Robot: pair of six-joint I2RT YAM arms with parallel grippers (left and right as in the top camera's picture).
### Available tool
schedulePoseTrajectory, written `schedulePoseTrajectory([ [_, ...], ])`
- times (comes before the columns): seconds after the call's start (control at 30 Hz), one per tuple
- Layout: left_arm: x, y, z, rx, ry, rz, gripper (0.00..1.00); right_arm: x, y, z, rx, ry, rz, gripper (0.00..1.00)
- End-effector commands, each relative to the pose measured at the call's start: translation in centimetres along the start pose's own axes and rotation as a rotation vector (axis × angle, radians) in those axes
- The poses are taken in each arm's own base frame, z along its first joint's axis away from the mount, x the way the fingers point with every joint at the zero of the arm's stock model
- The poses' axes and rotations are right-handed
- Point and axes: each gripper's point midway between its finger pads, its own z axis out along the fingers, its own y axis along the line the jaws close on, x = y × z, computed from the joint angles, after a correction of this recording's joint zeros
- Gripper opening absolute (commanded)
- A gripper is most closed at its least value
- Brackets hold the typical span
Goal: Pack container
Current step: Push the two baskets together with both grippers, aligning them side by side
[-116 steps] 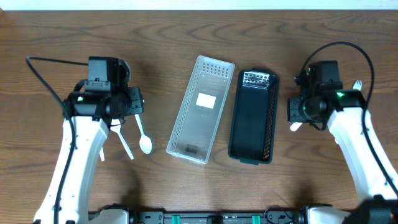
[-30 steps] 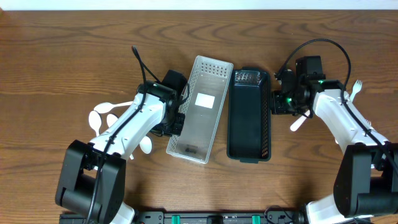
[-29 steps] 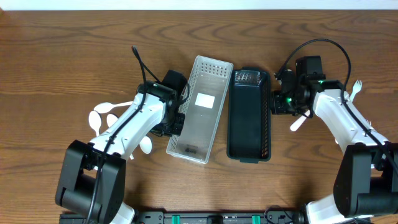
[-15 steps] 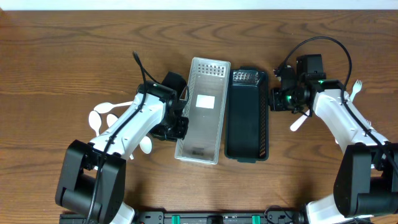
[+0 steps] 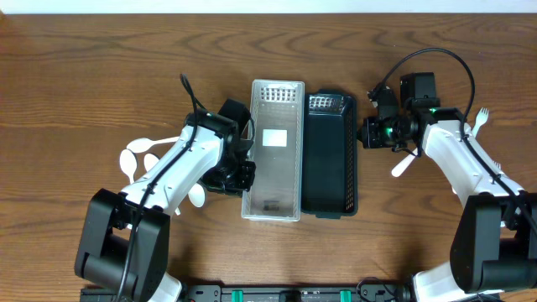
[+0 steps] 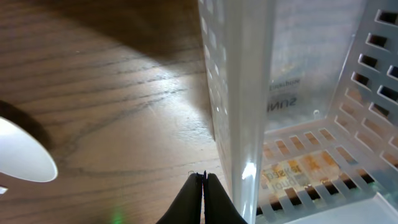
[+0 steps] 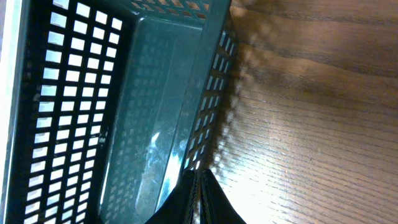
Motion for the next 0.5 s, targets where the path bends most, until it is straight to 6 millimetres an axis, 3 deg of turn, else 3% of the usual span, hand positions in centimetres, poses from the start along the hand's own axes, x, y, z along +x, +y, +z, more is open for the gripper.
schedulePoseTrajectory([
  [0.0,0.4,-0.9,0.0,0.049,0.014,-0.008,0.06,-0.6,0.8,0.0,-0.03,-0.012,-0.029,0.06],
  [0.33,-0.1,-0.7,0.0,0.038,-0.004,0.001,0.05,-0.8,0.7,0.0,-0.028,-0.019,-0.034,0.08],
  [0.47,-2.0,1.4,-0.5,-0.097,-0.092,0.012,0.06,-1.0,-0.4,-0.1,0.038,-0.027,-0.035,0.12],
])
